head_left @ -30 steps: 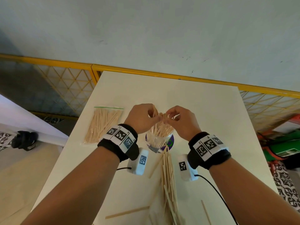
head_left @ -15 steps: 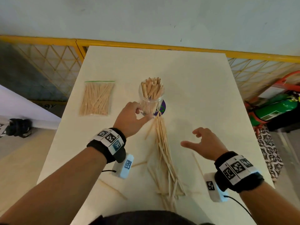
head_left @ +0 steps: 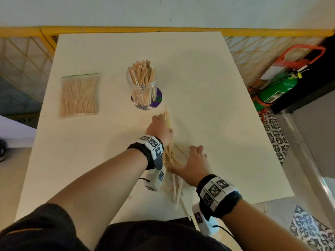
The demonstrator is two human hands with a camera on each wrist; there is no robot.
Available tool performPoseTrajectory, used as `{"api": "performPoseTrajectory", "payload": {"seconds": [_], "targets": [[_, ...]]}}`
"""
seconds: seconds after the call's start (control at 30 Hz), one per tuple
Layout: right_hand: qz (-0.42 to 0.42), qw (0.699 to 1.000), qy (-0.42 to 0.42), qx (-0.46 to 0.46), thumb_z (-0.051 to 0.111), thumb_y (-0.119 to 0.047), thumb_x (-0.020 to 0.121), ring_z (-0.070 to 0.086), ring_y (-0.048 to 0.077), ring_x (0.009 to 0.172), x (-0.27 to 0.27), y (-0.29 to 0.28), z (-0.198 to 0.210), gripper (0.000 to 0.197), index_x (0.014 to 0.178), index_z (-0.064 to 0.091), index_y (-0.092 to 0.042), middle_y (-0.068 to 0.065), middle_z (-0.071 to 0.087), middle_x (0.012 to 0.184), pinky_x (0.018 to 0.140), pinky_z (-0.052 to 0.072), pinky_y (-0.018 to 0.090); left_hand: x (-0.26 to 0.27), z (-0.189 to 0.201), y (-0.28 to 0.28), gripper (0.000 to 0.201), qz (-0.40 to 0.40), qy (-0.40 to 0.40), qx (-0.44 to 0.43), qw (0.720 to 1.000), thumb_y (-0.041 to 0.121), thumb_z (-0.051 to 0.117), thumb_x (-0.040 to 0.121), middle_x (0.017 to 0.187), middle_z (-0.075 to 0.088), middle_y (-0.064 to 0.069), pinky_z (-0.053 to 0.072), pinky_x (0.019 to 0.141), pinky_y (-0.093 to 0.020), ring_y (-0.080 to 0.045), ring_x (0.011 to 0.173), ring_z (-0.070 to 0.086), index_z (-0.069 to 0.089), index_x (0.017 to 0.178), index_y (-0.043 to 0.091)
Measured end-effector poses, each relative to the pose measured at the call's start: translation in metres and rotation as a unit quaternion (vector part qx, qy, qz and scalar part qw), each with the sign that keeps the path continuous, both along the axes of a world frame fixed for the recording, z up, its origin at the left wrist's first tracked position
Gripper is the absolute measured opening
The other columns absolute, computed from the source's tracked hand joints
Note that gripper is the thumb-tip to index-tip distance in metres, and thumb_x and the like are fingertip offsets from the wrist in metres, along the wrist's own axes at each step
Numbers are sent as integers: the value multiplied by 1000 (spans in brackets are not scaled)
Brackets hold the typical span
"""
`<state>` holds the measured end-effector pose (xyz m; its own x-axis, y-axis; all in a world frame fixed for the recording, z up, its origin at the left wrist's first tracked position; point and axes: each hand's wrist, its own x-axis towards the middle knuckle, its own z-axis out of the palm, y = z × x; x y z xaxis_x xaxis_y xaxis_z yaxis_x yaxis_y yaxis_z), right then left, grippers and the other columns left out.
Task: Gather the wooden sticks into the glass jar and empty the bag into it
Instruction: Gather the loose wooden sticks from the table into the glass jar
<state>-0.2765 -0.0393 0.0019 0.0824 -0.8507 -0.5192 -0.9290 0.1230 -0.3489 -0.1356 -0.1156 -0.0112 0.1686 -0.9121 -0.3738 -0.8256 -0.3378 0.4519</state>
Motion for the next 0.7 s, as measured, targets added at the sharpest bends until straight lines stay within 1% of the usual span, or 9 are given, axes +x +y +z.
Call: {"api": "performPoseTrajectory", "payload": {"seconds": [0.1, 0.2, 0.27, 0.33, 0.43, 0.53, 0.63, 0.67, 0.7], "targets": [[43, 999, 15, -18, 76, -52, 66, 44, 28, 112, 16, 1, -3, 88, 129, 37, -5, 9, 37, 128, 93, 44, 34, -1, 0, 7, 42, 4, 16, -6, 1000, 24, 57, 92, 125, 56, -17, 46, 89, -37, -33, 115, 56, 46, 126, 1], [43, 998, -24, -30, 72, -32, 77, 49, 27, 106, 24, -3, -7, 57, 120, 45, -6, 10, 44, 122, 88, 43, 31, 7, 2, 7, 33, 45, 41, -8, 998, 21, 61, 89, 112, 64, -17, 45, 76, -34, -34, 105, 62, 53, 114, 0], [16, 997, -69, -22, 65, -22, 84, 53, 24, 98, 26, -8, -8, 39, 117, 51, -8, 10, 49, 120, 84, 45, 29, 15, 0, 4, 37, 81, 65, -7, 995, 24, 64, 87, 108, 65, -16, 46, 74, -34, -34, 103, 63, 55, 113, -1], [-12, 995, -101, -14, 61, -16, 85, 53, 19, 90, 25, -15, -8, 31, 115, 56, -11, 7, 53, 115, 80, 44, 26, 21, -1, 2, 45, 100, 82, -3, 992, 29, 67, 85, 111, 65, -15, 50, 79, -37, -34, 105, 62, 54, 117, 0], [-9, 992, -122, -19, 66, -9, 78, 56, 18, 90, 27, -27, -11, 37, 114, 60, -13, 5, 59, 111, 77, 44, 24, 27, -2, 6, 57, 105, 85, -6, 991, 33, 72, 82, 116, 63, -18, 50, 84, -40, -36, 108, 61, 48, 123, 1], [3, 986, -163, -20, 68, -4, 77, 54, 14, 89, 30, -38, -10, 50, 125, 56, -13, 4, 59, 115, 77, 42, 22, 33, -4, 8, 66, 106, 106, -20, 988, 35, 72, 83, 118, 63, -19, 47, 86, -39, -36, 111, 59, 41, 132, 2], [27, 978, -204, -38, 73, -11, 78, 52, 10, 96, 27, -46, 0, 60, 133, 50, -15, 1, 55, 122, 85, 44, 22, 43, 0, 7, 61, 89, 124, -48, 987, 34, 63, 89, 113, 65, -20, 44, 85, -36, -36, 109, 59, 42, 138, 5], [42, 977, -202, -48, 76, -17, 77, 51, 9, 99, 23, -47, 4, 64, 134, 48, -16, -2, 53, 122, 88, 43, 22, 47, 2, 6, 56, 77, 119, -57, 988, 35, 61, 91, 108, 66, -20, 42, 80, -35, -36, 104, 60, 45, 135, 5], [54, 978, -193, -54, 79, -24, 75, 50, 8, 101, 19, -48, 9, 68, 135, 47, -18, -4, 51, 122, 88, 42, 22, 51, 5, 5, 47, 67, 108, -60, 990, 36, 59, 92, 99, 65, -20, 40, 75, -33, -36, 95, 60, 52, 125, 4]]}}
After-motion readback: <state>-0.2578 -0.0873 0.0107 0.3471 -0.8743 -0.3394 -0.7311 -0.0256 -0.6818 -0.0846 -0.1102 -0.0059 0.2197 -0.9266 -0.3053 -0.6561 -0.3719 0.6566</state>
